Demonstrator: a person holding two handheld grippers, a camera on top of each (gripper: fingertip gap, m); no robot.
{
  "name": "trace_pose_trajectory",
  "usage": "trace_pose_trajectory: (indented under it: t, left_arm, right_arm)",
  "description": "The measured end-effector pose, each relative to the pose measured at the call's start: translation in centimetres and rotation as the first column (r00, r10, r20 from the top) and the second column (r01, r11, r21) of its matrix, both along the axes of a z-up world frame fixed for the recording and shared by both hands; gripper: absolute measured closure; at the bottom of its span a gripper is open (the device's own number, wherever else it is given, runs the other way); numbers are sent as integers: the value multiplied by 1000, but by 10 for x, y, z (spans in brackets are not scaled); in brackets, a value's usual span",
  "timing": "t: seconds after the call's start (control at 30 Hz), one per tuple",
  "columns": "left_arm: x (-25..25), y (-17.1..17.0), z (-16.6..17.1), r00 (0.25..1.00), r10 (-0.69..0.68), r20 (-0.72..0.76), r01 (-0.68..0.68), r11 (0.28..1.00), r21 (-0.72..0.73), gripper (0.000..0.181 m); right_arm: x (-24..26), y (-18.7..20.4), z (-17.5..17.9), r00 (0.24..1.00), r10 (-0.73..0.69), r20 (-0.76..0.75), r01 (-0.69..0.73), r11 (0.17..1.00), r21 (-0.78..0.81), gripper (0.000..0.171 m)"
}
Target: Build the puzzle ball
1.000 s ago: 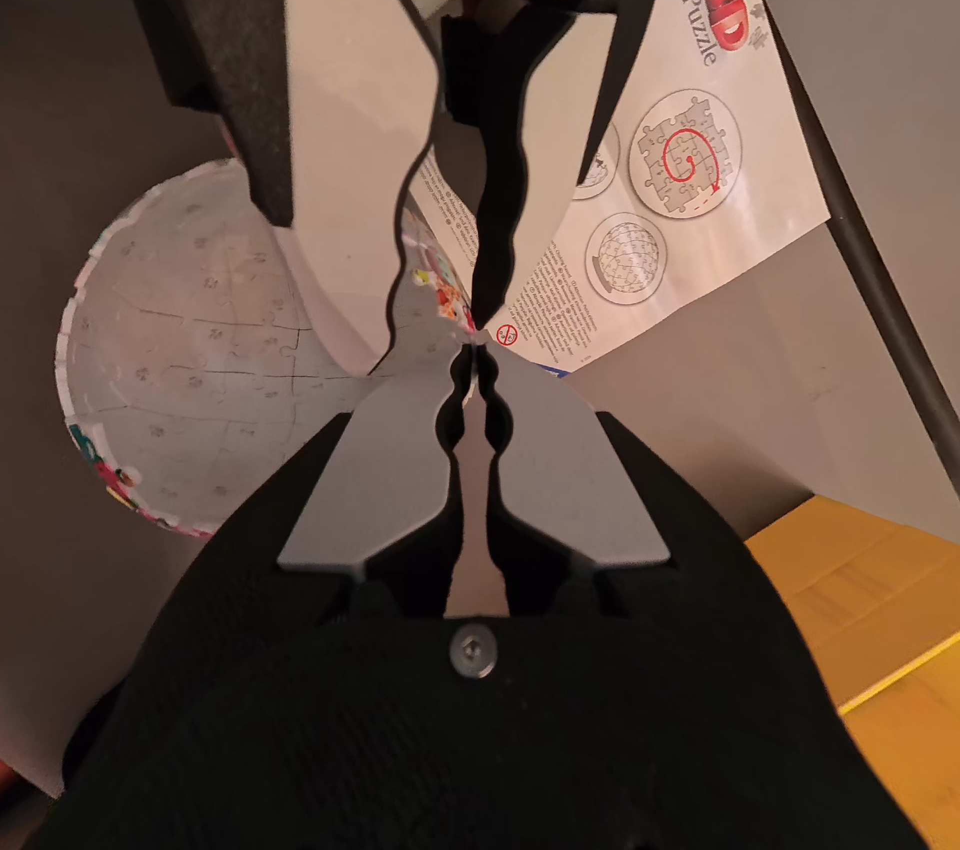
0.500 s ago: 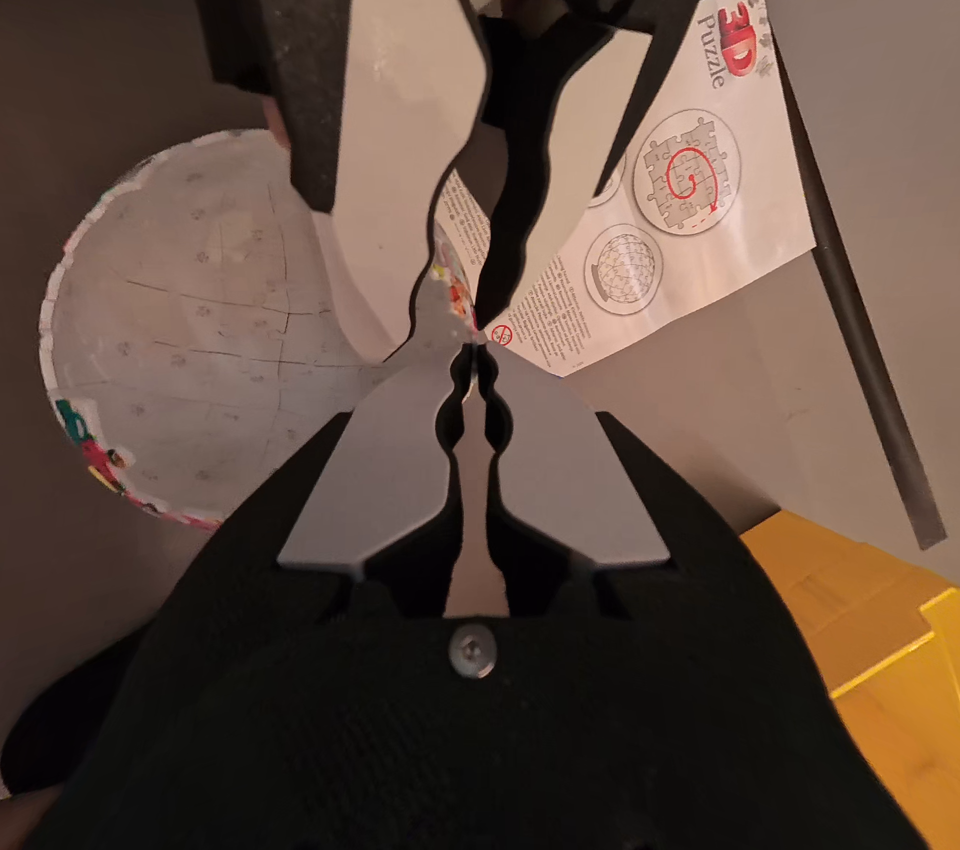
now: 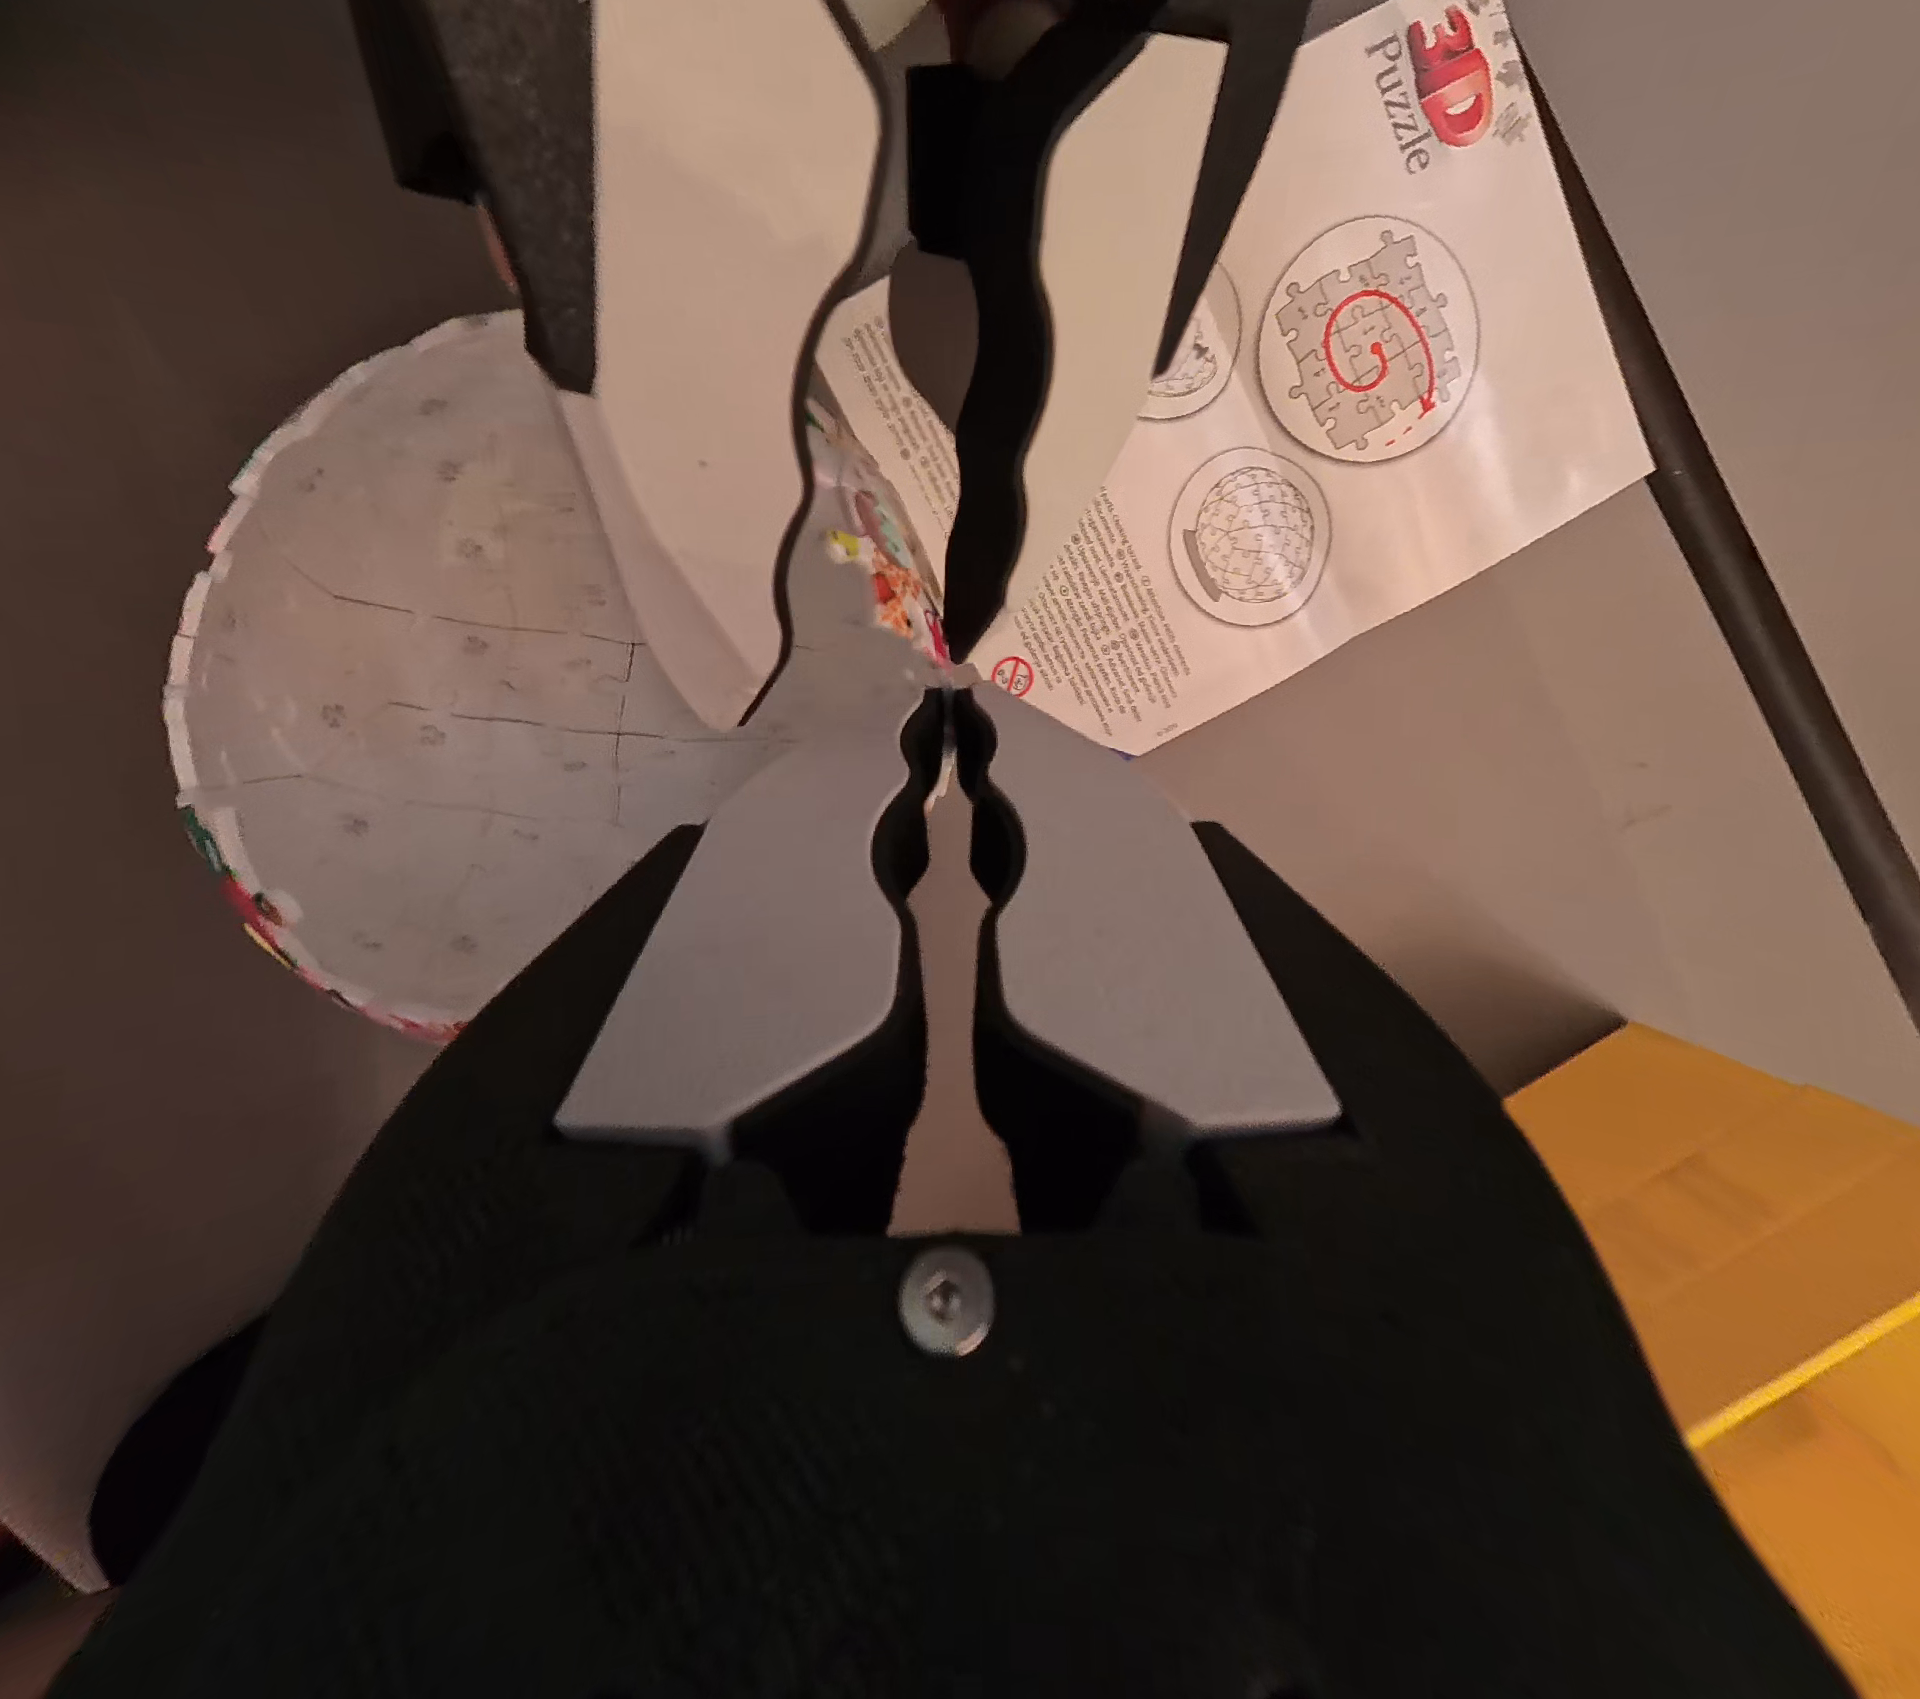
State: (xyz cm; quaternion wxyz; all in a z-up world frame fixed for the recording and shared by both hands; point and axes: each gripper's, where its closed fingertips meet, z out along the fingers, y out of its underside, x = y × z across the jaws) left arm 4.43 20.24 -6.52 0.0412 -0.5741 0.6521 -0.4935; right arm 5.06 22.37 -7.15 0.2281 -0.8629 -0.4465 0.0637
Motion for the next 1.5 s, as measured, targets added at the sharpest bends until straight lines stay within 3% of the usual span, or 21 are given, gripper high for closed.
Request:
trace_pose_trajectory:
  t: [1.1, 1.4, 1.5]
  left_arm:
    - [-1, 2, -2, 1000, 10, -27, -11, 999, -32, 130]
    - [0, 10, 12, 998, 61, 31, -61, 998, -28, 122]
    - [-1, 17, 27, 991, 104, 86, -103, 995, -11, 120]
  right_arm:
    - [0, 1, -3, 999, 27, 24, -28, 999, 22, 167]
    - [-3, 1, 4, 999, 45, -13, -44, 998, 50, 152]
    - [-9, 1, 11, 990, 125, -65, -119, 989, 89, 145]
